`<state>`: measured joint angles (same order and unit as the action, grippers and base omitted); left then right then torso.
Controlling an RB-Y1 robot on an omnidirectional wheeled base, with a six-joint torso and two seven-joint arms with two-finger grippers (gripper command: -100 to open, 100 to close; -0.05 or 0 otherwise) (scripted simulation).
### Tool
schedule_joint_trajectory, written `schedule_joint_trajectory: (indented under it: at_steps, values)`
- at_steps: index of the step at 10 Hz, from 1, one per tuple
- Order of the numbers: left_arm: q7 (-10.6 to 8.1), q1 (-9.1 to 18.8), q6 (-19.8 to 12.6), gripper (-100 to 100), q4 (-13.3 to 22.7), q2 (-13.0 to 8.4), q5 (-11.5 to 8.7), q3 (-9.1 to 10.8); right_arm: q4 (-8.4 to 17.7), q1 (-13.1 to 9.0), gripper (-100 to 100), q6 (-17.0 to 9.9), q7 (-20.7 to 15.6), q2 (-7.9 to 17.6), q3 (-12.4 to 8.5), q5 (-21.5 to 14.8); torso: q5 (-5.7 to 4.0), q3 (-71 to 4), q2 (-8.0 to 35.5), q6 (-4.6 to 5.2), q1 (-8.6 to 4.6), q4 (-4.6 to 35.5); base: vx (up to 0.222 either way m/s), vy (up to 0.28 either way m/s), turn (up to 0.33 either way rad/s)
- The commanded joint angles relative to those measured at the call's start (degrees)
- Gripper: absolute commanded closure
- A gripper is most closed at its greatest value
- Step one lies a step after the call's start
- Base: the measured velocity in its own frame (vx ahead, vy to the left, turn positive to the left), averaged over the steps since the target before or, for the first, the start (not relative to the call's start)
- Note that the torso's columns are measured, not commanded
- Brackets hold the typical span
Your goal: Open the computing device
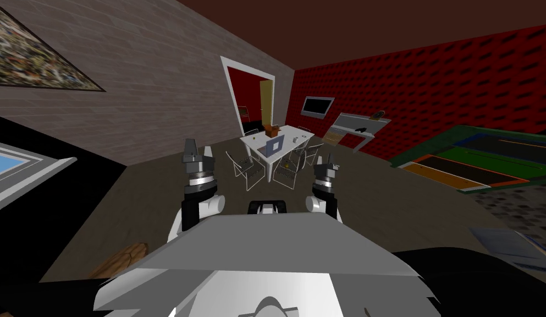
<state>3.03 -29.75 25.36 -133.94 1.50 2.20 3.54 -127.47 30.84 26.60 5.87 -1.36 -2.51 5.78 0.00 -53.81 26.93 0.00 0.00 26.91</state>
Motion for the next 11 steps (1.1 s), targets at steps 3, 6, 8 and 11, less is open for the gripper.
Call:
schedule_joint_trajectory:
  at_steps: [3,6,8,11]
  values:
    - [0.0,0.0,0.0,0,0.0,0.0,0.0,0.0,0.3,0.0,-100,-0.4,-0.6,2.0,-0.3,-0.5,0.0,-25.4,12.7,0.0,0.0,12.7,0.002,0.011,0.017]
    - [0.0,0.0,0.0,0,0.0,0.0,0.0,-0.01,1.6,-0.1,-100,-2.2,-3.1,6.5,-1.3,-2.6,0.06,-30.7,15.3,-0.01,0.22,15.3,0.003,0.103,0.116]
    - [0.0,0.0,0.0,0,0.0,0.0,0.0,-0.02,2.8,0.0,-100,-3.9,-5.6,9.4,-2.3,-4.6,0.04,-30.7,15.4,0.0,0.11,15.4,-0.017,0.164,0.174]
    - [0.0,0.0,0.0,0,0.0,0.0,0.0,-0.03,5.0,0.1,-100,-7.1,-10.4,13.2,-4.1,-8.4,0.06,-30.8,15.3,-0.01,0.18,15.4,0.005,0.253,0.203]
